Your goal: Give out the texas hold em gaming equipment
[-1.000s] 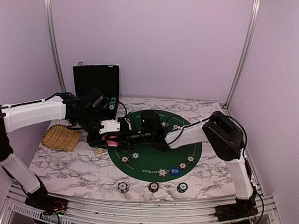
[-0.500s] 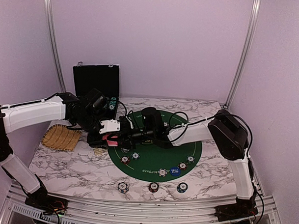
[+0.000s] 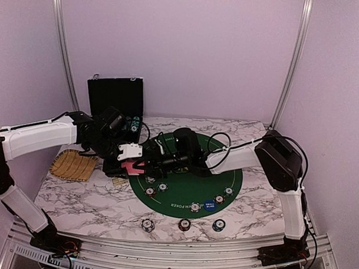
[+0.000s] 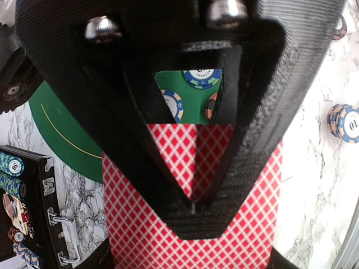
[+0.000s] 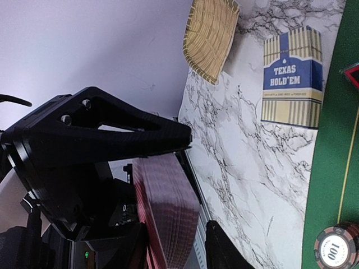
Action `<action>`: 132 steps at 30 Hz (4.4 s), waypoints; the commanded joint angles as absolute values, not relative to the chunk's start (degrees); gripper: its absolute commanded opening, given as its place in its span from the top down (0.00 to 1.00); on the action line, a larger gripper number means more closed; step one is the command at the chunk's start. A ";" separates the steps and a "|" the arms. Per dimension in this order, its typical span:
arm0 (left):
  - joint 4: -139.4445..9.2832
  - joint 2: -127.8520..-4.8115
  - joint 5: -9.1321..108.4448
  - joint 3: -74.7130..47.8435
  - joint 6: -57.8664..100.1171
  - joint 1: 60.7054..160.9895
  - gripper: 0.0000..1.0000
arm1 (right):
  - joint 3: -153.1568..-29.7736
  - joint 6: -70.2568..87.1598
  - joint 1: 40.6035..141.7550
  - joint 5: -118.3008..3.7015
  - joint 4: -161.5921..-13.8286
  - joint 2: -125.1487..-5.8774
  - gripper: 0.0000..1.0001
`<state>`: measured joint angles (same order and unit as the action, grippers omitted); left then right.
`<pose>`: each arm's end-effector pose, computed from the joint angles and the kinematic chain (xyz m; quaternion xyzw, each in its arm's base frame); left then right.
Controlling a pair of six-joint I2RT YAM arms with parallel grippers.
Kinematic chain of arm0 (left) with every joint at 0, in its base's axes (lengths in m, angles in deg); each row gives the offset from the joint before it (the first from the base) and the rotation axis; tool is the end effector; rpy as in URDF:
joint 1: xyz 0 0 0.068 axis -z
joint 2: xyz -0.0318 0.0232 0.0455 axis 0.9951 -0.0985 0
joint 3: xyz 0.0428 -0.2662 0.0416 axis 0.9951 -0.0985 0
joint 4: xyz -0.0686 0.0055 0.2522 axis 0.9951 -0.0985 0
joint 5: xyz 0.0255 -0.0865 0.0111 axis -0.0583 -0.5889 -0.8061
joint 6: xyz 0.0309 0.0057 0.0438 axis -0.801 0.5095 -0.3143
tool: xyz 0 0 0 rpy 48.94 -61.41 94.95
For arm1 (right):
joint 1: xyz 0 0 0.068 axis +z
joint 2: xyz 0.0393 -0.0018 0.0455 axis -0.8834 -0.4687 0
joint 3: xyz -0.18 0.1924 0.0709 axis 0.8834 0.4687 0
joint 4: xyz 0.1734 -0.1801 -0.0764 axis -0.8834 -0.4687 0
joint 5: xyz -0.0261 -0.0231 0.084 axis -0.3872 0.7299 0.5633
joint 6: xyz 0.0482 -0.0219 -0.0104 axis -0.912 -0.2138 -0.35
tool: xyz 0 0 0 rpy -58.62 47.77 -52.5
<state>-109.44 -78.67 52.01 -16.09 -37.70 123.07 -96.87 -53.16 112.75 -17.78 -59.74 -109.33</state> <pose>0.2434 -0.1998 0.2625 0.6680 0.6975 -0.0308 0.2574 0.2860 0.3907 0.1757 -0.1234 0.7624 0.6353 0.0016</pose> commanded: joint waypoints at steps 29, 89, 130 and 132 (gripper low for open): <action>-109.26 -76.94 52.03 -17.75 -37.15 121.90 0.69 | -92.13 -52.43 110.33 -16.70 -60.12 -101.57 0.93; -112.44 -73.26 51.64 -19.29 -36.38 119.68 0.73 | -140.32 -46.57 100.14 -20.80 -79.48 -141.92 1.00; -113.22 -74.07 49.53 -17.33 -35.24 119.68 0.74 | -96.82 -53.77 112.07 -20.09 -52.51 -109.06 0.16; -113.32 -74.20 49.57 -17.01 -35.27 119.68 0.74 | -97.38 -54.66 112.74 -19.67 -50.84 -109.70 0.16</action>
